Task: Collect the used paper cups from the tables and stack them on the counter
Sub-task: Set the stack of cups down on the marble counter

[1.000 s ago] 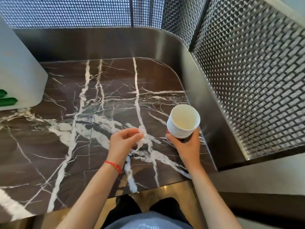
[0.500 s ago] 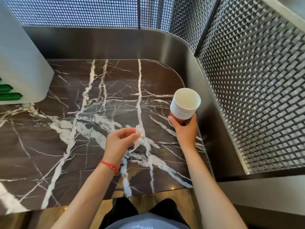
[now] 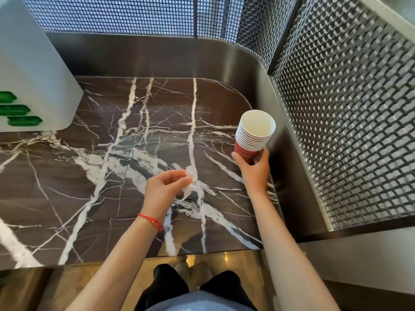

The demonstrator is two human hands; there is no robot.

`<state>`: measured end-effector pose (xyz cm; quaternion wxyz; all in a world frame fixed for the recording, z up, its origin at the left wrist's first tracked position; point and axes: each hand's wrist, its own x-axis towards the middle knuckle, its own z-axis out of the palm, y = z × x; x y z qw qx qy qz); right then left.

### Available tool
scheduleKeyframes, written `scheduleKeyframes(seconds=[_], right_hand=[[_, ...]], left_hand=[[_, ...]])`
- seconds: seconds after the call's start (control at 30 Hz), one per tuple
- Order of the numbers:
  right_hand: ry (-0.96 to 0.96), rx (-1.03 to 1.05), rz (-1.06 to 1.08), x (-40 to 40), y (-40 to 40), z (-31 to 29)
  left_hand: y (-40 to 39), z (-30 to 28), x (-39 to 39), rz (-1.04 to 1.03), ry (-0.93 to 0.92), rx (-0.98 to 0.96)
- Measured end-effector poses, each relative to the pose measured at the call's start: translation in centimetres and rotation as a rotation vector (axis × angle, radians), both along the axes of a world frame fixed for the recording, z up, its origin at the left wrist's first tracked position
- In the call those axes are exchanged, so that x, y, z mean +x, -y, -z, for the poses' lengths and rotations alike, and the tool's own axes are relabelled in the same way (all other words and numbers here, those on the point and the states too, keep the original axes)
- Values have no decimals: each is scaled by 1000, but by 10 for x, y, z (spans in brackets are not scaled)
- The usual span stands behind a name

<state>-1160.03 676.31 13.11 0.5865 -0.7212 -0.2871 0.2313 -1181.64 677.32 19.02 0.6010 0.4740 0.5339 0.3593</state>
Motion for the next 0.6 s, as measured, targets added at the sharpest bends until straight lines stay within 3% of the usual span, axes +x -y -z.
scheduleKeyframes(seconds=[0.3,0.6], right_hand=[[59,-50,-82,-19,53,-3],[495,-189,-260,-65,137,-7]], left_hand=[[30,6,-9,-84,-19,-12],[82,9,-39,-72,-5,-19]])
